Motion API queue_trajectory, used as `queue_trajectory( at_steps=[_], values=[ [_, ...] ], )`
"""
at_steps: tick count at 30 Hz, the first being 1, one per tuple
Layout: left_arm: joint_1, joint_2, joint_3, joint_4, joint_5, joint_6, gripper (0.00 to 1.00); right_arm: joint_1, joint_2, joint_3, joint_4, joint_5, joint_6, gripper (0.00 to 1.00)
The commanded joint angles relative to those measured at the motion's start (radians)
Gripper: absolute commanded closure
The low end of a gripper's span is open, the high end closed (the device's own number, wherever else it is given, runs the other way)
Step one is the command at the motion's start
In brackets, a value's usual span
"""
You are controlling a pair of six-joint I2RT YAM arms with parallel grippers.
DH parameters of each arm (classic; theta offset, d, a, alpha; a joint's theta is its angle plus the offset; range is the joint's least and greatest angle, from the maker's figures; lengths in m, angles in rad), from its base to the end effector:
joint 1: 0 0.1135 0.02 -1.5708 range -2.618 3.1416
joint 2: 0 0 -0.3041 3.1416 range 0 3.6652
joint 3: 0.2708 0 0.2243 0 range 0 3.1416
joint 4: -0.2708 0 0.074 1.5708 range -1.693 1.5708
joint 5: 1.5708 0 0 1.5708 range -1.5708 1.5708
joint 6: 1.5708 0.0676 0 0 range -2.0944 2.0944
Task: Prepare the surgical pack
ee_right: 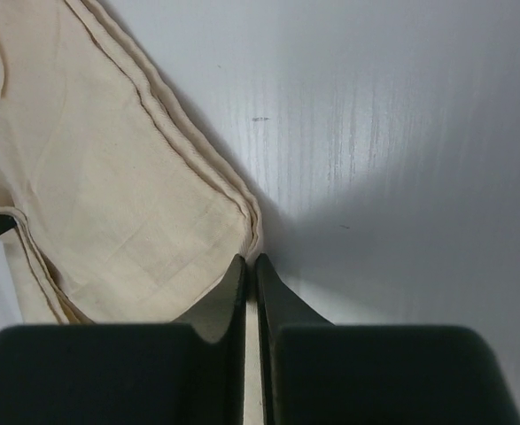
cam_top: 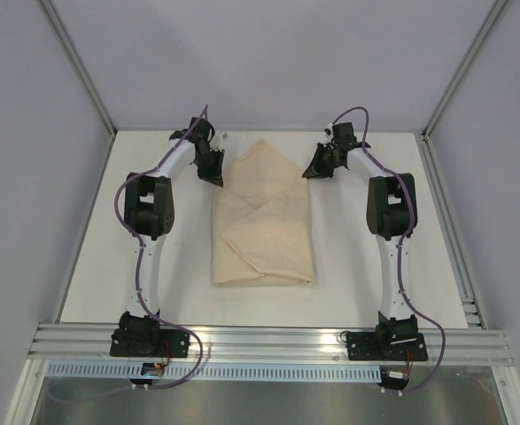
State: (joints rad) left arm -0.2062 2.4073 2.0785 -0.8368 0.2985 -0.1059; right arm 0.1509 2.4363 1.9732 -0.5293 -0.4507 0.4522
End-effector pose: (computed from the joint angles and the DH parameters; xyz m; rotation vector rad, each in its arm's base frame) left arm 0.5091 -0.1268 0.1769 0.2224 2.7386 -0.4956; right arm 0.5348 0.1111 0.1549 0.2156 2.6061 0.8016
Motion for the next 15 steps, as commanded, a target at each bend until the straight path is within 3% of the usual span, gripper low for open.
queue_trajectory(
  at_steps=[1, 8, 15],
  values=[
    [-0.004, -0.065, -0.004, 0.033, 0.068, 0.034, 1.00, 0.001, -0.048, 0.009, 0.025, -0.052, 0.020, 1.00],
    [-0.001, -0.282, -0.110, 0.070, 0.086, 0.103, 1.00, -0.005, -0.242, -0.080, 0.089, -0.063, 0.017, 1.00],
    [-0.001, -0.457, -0.283, 0.071, 0.175, 0.187, 1.00, -0.005, -0.449, -0.281, 0.134, -0.072, -0.009, 0.99]
  ],
)
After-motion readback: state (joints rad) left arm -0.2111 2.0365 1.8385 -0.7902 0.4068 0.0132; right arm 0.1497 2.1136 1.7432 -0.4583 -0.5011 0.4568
